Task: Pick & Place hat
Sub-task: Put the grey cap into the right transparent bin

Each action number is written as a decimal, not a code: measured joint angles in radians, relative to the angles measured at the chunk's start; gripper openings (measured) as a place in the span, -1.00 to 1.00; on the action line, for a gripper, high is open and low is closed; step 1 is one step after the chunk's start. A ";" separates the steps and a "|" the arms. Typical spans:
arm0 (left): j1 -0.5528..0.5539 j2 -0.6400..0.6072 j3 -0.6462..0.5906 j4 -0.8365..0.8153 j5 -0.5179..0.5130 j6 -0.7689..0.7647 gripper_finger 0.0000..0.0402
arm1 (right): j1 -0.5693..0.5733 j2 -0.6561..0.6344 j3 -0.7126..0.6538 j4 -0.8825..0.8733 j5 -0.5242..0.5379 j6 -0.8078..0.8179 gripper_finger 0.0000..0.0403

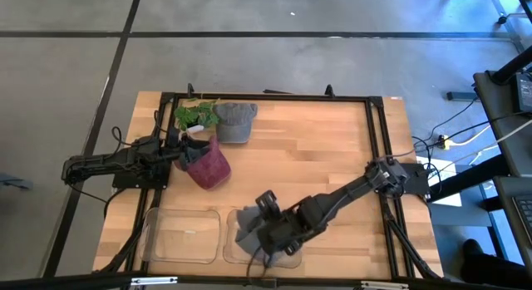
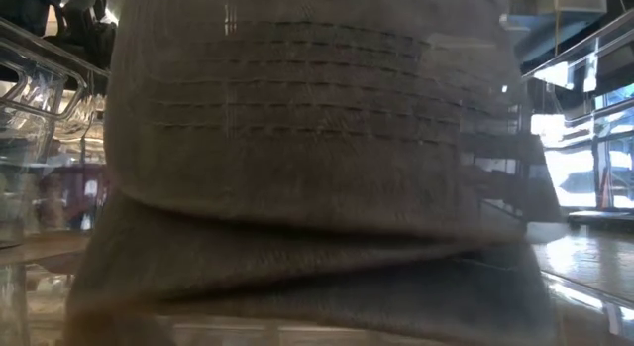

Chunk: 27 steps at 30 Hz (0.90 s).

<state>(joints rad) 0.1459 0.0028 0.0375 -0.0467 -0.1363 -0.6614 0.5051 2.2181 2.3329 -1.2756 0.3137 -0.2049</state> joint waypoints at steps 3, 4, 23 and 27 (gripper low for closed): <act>0.000 0.000 0.000 0.000 0.000 0.002 0.17 | -0.022 0.000 0.000 0.004 -0.014 0.026 -0.09; 0.000 0.000 0.000 0.000 0.000 0.002 0.17 | -0.029 0.000 0.000 0.005 -0.021 0.036 -0.06; 0.000 0.000 0.000 -0.001 0.003 -0.008 0.17 | -0.060 -0.164 0.020 0.011 -0.214 0.179 0.03; 0.000 0.000 0.000 -0.001 0.001 -0.008 0.17 | -0.079 -0.199 -0.005 -0.009 -0.212 0.194 0.03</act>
<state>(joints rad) 0.1457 0.0025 0.0374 -0.0475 -0.1352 -0.6692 0.4260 2.0189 2.3276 -1.2851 0.1017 -0.0105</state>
